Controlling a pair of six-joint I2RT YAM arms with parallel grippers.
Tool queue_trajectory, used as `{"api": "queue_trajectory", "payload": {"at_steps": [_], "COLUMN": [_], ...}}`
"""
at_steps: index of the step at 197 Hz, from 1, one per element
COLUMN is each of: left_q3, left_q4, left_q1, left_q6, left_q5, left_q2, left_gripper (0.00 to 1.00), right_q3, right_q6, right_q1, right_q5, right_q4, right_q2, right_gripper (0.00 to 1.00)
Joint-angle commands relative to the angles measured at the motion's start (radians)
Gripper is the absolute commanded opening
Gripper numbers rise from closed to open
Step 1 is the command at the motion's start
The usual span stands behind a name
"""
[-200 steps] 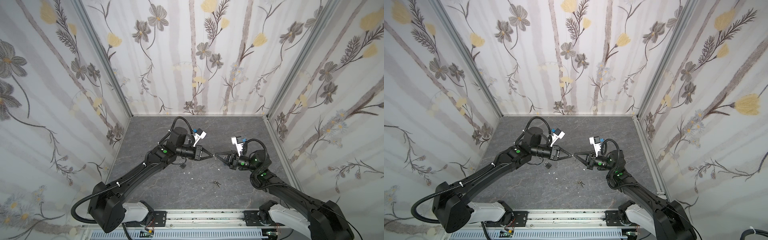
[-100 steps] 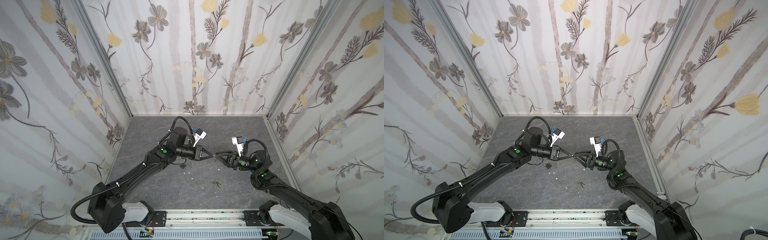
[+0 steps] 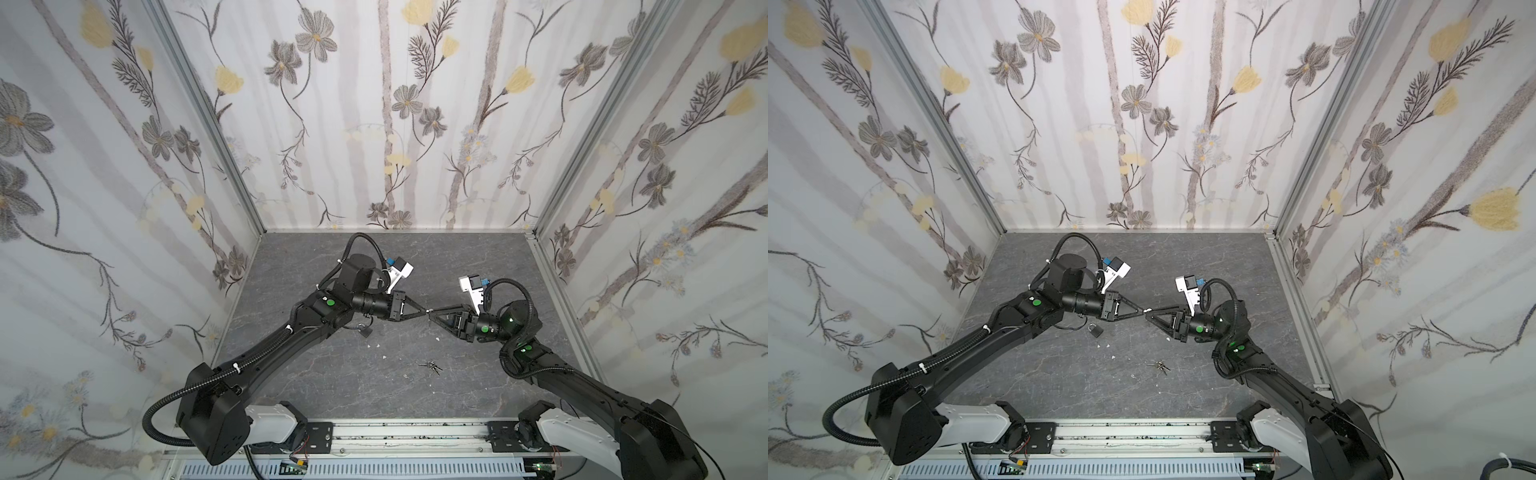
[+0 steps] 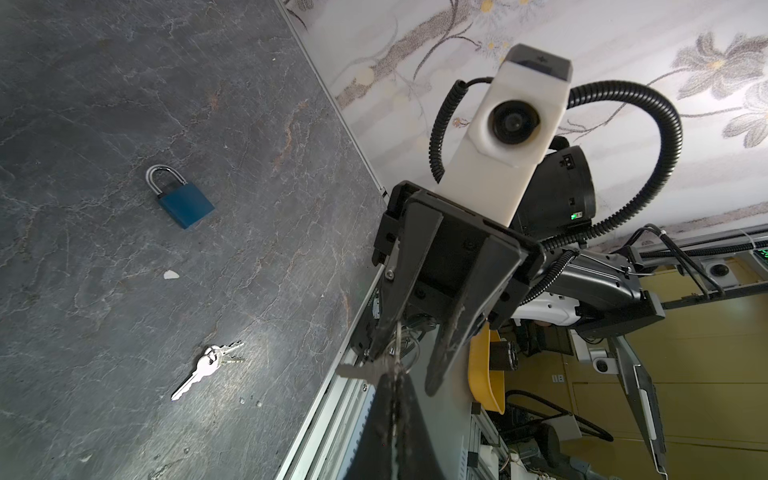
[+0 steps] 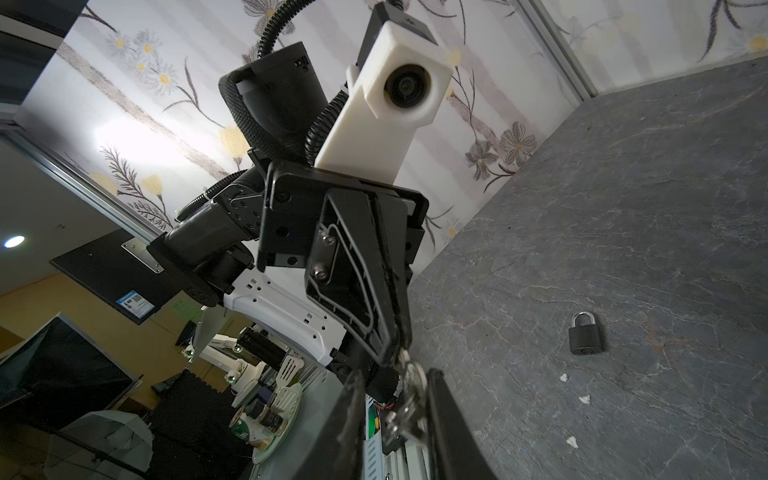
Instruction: Unlock with the key
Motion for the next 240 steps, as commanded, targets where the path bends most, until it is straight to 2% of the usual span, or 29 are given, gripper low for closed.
{"api": "queue_trajectory", "payload": {"at_steps": [1, 33, 79, 172, 209, 227, 240], "left_q3": [0.012, 0.016, 0.027, 0.042, 0.047, 0.046, 0.042], "left_q4": [0.002, -0.013, -0.032, -0.045, -0.058, -0.057, -0.058], "left_q1": [0.0, -0.001, -0.001, 0.001, 0.004, 0.009, 0.014], "left_q6": [0.009, 0.02, 0.036, 0.051, 0.057, 0.051, 0.046], "left_q5": [0.013, 0.013, 0.017, 0.018, -0.017, -0.028, -0.046], "left_q2": [0.003, 0.007, 0.006, 0.012, 0.003, -0.003, -0.006], "left_gripper": [0.0, 0.0, 0.0, 0.0, 0.0, 0.07, 0.38], "right_q3": [0.003, 0.005, 0.012, 0.023, 0.03, 0.029, 0.028], "right_q6": [0.014, 0.013, 0.004, -0.063, -0.079, -0.081, -0.089], "right_q1": [0.0, 0.001, 0.0, -0.002, 0.005, 0.005, 0.005], "right_q5": [-0.032, -0.036, -0.041, -0.021, -0.024, -0.023, -0.007], "right_q4": [0.071, 0.075, 0.065, -0.029, -0.054, -0.055, -0.071], "right_q2": [0.006, 0.011, 0.037, 0.003, 0.013, 0.01, 0.002], "right_gripper": [0.26, 0.24, 0.0, 0.0, 0.0, 0.0, 0.0]}}
